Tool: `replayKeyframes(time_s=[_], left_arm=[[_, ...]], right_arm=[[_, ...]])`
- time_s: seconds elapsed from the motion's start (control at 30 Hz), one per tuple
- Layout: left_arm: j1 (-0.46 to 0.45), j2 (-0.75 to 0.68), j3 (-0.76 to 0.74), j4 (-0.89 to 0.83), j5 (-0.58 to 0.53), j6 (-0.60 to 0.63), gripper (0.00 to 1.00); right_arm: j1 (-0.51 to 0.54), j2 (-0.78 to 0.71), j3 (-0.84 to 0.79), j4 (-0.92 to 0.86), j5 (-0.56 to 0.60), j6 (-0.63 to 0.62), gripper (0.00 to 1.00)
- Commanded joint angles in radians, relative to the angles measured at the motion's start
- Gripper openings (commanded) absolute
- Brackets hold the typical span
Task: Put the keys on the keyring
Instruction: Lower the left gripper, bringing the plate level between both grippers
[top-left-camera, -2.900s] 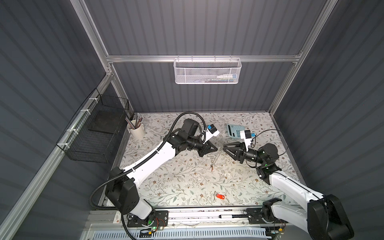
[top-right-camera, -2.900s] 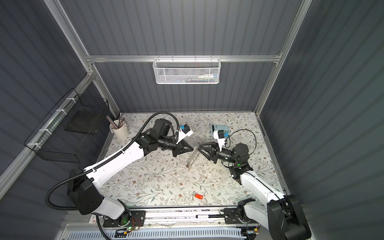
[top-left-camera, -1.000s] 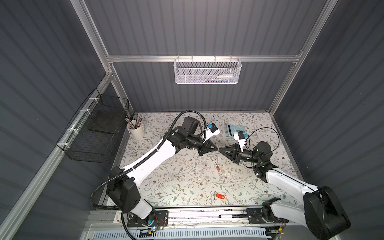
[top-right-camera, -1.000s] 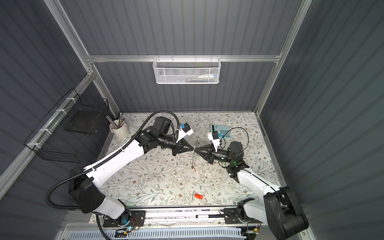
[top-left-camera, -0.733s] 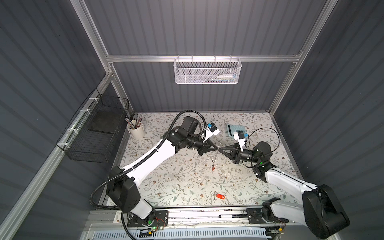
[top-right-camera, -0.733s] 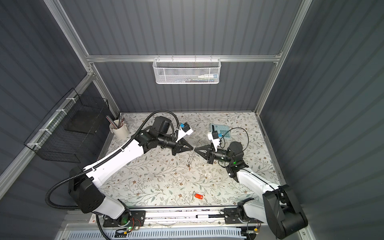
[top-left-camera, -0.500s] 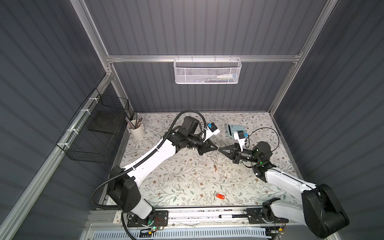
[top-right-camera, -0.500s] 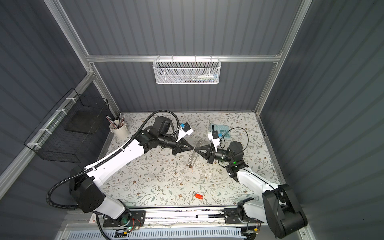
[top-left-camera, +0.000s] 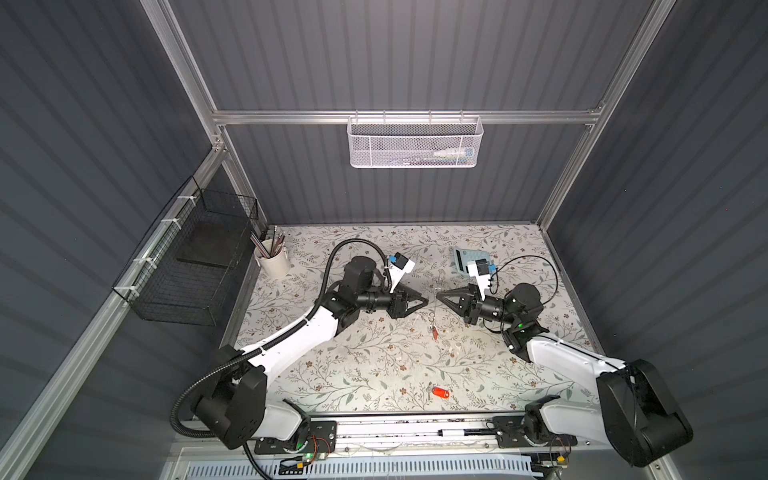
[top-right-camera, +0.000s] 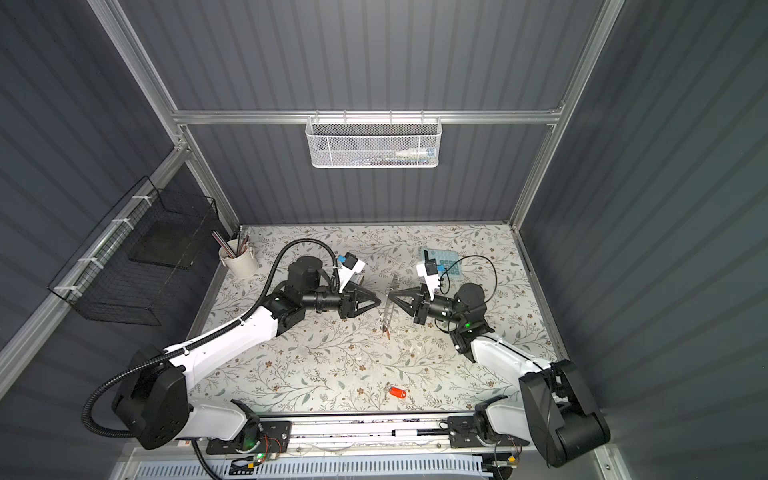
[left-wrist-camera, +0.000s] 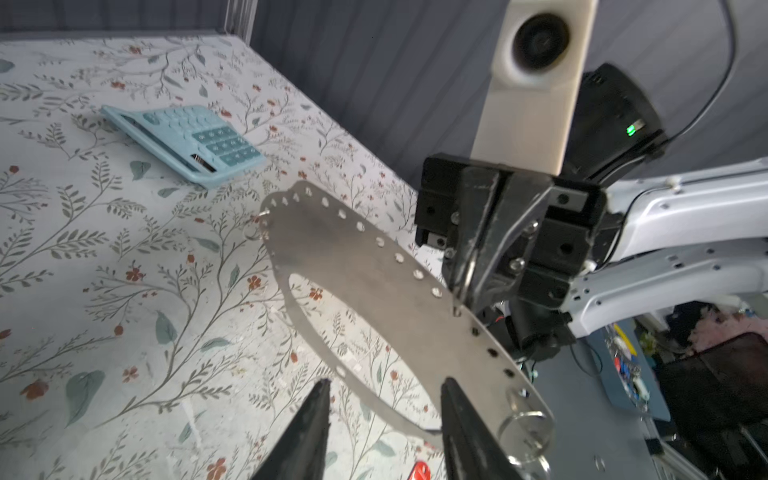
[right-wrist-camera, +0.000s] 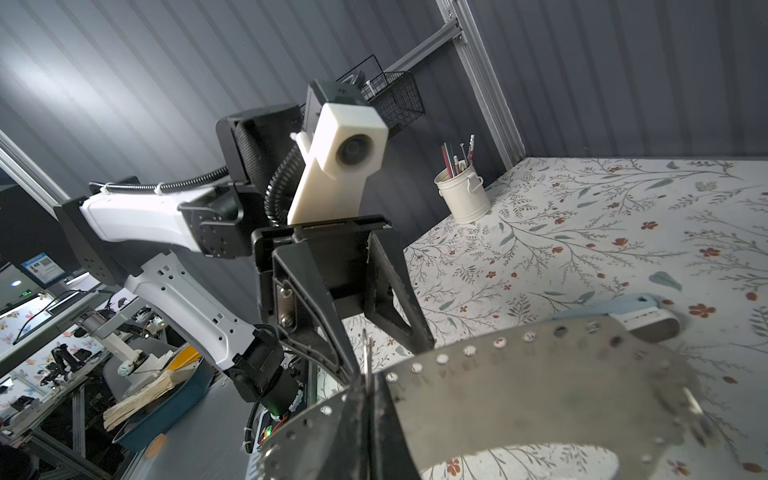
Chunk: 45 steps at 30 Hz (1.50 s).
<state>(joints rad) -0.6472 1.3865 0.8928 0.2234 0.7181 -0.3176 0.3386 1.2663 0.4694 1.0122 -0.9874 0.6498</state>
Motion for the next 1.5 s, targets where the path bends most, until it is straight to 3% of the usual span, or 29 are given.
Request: replayKeyframes(time_s=[0.0,0.2,0.83,1.27,1.47], left_arm=[[-0.003,-0.033,-0.089,0.402,0.029,-0.208,0.46],[-0.005,-0.019,-0.168,0.615,0.017,-0.301,0.48],[-0.048,0.083,-0.125,0.669,-0.02,-0.341,0.38],[-0.057,0.142,-0.101,0.724,-0.02,-0.383,0.21],[-0.058,0.163,-0.086,0.723,-0.011,-0.4,0.09]], right_arm=[[0.0,0.004,0.004,0.085,-0.004,0.031,0.0],[0.0,0.005,0.003,0.086,-0.002,0.034,0.0],[0.002,0.005,0.003,0.086,-0.007,0.043,0.0],[0.002,0.0,-0.003,0.085,-0.018,0.039,0.0],[0.002,-0.001,-0.003,0.085,-0.02,0.037,0.0]])
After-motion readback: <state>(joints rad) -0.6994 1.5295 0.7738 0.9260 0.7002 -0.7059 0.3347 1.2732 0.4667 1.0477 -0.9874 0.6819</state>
